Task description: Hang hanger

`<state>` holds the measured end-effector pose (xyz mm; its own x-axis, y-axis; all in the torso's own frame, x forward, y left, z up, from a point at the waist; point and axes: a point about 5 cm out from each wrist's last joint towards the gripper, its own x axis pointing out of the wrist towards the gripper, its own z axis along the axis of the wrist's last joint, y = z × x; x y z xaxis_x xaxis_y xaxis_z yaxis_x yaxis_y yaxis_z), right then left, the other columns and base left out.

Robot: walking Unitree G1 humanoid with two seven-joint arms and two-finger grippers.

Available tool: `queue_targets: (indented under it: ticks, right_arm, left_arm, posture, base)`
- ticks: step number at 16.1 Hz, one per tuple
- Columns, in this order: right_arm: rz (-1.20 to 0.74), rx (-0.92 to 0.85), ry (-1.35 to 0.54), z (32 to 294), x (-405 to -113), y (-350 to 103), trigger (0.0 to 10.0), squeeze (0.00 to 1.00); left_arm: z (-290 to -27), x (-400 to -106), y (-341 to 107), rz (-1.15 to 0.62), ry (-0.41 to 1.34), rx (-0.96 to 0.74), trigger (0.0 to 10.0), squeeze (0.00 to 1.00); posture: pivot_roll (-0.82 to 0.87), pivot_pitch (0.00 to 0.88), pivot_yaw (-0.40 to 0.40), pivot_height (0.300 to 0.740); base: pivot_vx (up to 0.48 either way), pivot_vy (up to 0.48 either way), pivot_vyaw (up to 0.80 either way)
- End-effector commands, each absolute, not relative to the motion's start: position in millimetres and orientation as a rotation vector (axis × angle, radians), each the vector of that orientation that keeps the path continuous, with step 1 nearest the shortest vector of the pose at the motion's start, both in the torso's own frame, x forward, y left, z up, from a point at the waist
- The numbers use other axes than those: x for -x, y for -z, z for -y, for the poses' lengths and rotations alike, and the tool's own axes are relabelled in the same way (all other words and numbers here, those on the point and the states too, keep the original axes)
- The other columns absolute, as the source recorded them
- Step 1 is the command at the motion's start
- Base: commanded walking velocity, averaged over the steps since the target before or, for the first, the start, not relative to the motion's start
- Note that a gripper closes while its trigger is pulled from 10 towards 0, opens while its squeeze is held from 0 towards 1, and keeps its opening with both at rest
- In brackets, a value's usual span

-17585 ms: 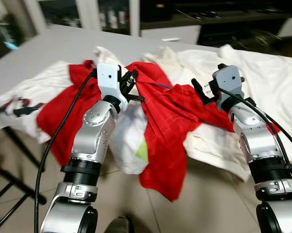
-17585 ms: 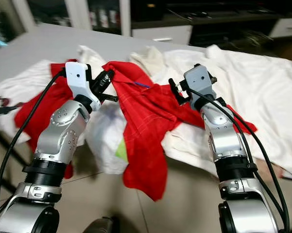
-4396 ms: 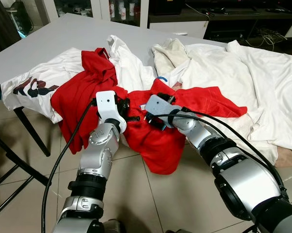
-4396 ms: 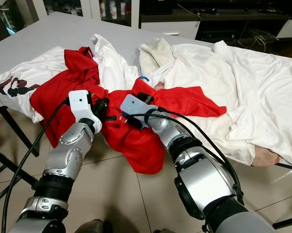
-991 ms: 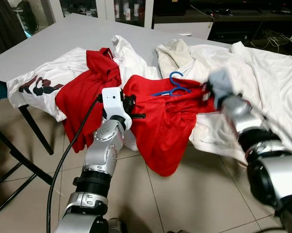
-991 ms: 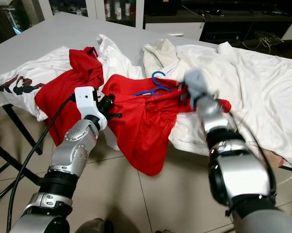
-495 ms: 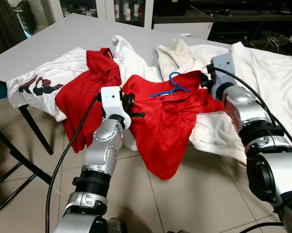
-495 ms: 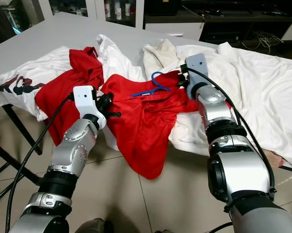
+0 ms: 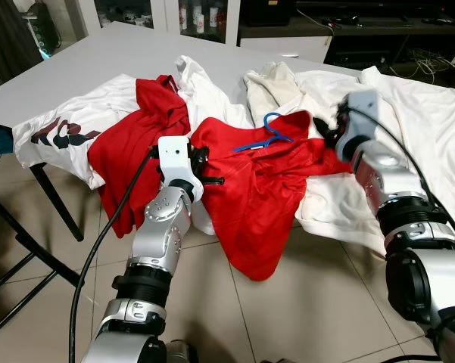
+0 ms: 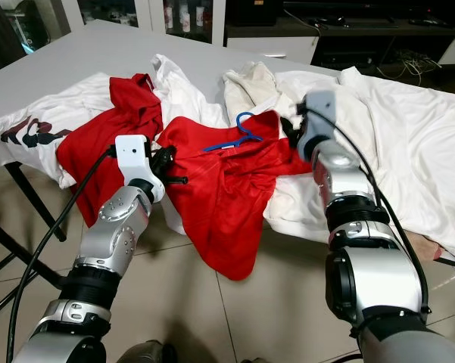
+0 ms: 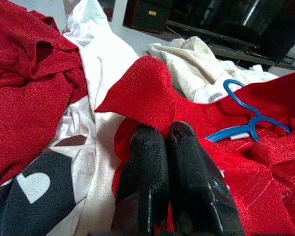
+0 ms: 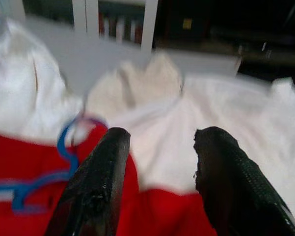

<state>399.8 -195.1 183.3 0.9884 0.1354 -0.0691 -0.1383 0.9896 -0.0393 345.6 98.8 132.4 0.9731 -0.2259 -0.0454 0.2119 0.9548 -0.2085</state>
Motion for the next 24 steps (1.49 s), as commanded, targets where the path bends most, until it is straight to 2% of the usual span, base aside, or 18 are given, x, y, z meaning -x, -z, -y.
queue_targets:
  ticks: [1, 5, 9, 13, 15, 20, 24]
  right_arm:
    - [0.001, 0.024, -0.131, 195.1, -399.1, -191.9, 10.0, 0.0]
    - [0.059, 0.04, -0.274, 171.7, -388.3, -185.4, 10.0, 0.0]
    - [0.049, 0.004, -0.247, 180.8, -377.4, -174.0, 10.0, 0.0]
    - [0.025, 0.105, -0.376, 170.9, -368.0, -164.7, 10.0, 0.0]
    - [0.011, 0.166, -0.419, 162.0, -369.1, -161.8, 10.0, 0.0]
    - [0.007, 0.19, -0.474, 140.7, -375.2, -164.5, 10.0, 0.0]
    - [0.0, 0.193, -0.464, 141.3, -376.7, -163.9, 10.0, 0.0]
  left_arm:
    - [-94.0, -345.8, -135.1, -0.055, 0.243, 0.186, 10.0, 0.0]
    - [-92.5, -346.7, -138.8, -0.026, 0.247, 0.17, 10.0, 0.0]
    - [-92.4, -346.0, -141.6, 0.017, 0.256, 0.073, 10.0, 0.0]
    - [-89.3, -345.0, -142.1, 0.037, 0.283, 0.008, 10.0, 0.0]
    - [-88.9, -346.5, -143.2, 0.041, 0.288, -0.007, 10.0, 0.0]
    - [-92.0, -345.9, -142.5, 0.039, 0.278, -0.009, 10.0, 0.0]
    - [-93.1, -346.1, -142.3, 0.036, 0.274, -0.005, 10.0, 0.0]
  posture:
    - [0.08, 0.005, -0.038, 0.74]
    - [0.08, 0.0, -0.037, 0.74]
    - [0.08, 0.002, -0.033, 0.74]
    - [0.07, 0.009, -0.025, 0.74]
    - [0.07, 0.012, -0.023, 0.74]
    - [0.09, 0.013, -0.023, 0.74]
    - [0.08, 0.013, -0.021, 0.74]
  base:
    - [0.0, 0.0, 0.0]
    - [0.0, 0.0, 0.0]
    - [0.0, 0.0, 0.56]
    - [0.0, 0.0, 0.0]
    - [0.0, 0.0, 0.0]
    - [0.0, 0.0, 0.0]
    - [0.0, 0.0, 0.0]
